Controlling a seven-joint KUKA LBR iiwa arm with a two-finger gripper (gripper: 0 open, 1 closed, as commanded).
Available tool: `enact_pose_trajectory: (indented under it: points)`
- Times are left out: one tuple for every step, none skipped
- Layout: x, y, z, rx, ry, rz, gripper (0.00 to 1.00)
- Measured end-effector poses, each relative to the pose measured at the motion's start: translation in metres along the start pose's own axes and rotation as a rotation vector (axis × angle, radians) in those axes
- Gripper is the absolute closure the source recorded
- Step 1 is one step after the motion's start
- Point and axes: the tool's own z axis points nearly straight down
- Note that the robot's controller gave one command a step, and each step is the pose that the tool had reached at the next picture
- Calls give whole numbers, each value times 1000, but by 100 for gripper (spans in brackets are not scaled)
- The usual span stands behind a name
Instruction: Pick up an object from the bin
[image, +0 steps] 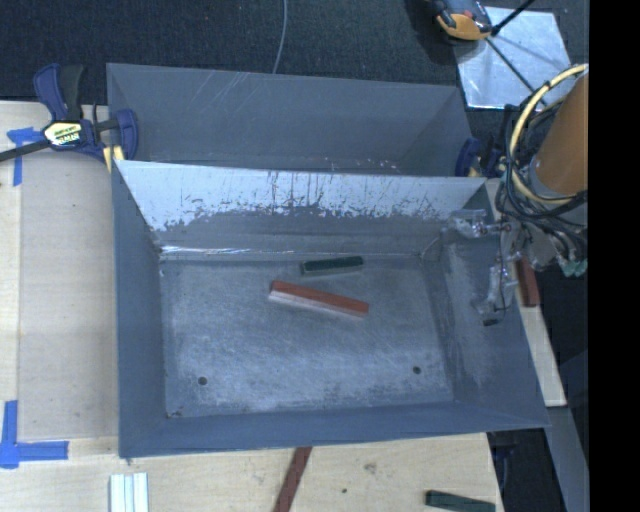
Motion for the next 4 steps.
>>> enact_pose_trajectory:
  points:
    - [-5, 17, 41, 4, -10, -28, 0]
    - [-5, 25, 65, 3, -7, -25, 0]
    - [-23, 29, 120, -5, 4, -34, 0]
    - [-31, 45, 147, 2, -4, -210, 0]
